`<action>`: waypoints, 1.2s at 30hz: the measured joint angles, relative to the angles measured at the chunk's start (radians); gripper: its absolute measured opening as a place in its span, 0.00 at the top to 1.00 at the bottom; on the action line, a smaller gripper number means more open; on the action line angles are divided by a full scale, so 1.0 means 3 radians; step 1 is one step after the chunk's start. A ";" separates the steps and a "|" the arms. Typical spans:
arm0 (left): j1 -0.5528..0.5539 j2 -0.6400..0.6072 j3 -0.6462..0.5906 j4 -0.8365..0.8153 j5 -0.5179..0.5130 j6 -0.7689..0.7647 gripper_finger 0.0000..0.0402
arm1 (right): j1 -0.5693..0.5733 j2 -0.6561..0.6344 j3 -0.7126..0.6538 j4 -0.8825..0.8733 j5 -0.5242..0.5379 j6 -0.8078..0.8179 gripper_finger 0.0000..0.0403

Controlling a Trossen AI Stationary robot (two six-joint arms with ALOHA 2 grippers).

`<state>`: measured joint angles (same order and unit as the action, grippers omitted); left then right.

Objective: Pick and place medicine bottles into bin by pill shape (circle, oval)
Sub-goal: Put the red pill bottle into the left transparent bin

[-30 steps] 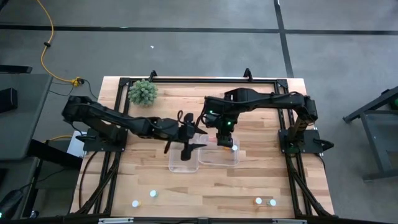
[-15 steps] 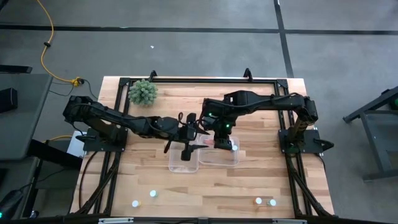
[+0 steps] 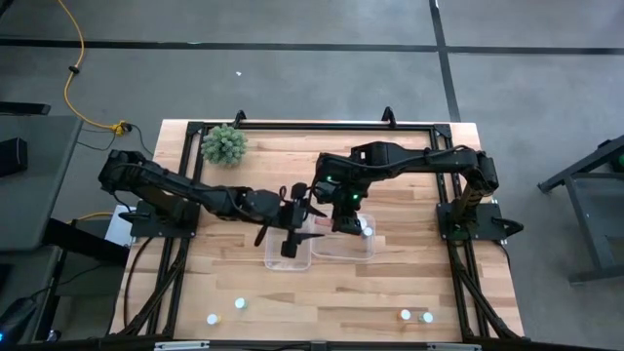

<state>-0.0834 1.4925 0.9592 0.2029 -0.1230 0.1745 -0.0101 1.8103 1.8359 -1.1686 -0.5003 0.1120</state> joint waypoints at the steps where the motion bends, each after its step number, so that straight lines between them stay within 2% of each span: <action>1: -0.0022 0.0000 0.0000 -0.0013 -0.0068 0.0036 0.44 | 0.0000 0.0000 0.0000 0.0017 0.0000 0.0000 0.74; 8: -0.0120 -0.0001 0.0000 0.0033 -0.0420 0.0138 0.47 | 0.0000 0.0000 0.0003 0.0047 0.0000 0.0000 0.74; 24: -0.0141 -0.0028 -0.0001 0.0136 -0.0421 0.0329 0.67 | 0.0000 0.0001 0.0004 0.0053 0.0001 0.0009 0.74; 36: -0.0141 -0.0028 -0.0001 0.0119 -0.0417 0.0329 0.72 | 0.0000 0.0003 0.0004 0.0091 0.0000 -0.0024 0.74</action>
<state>-0.1257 1.4841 0.9588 0.2386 -0.2479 0.2733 -0.0101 1.8111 1.8370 -1.1413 -0.5003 0.1047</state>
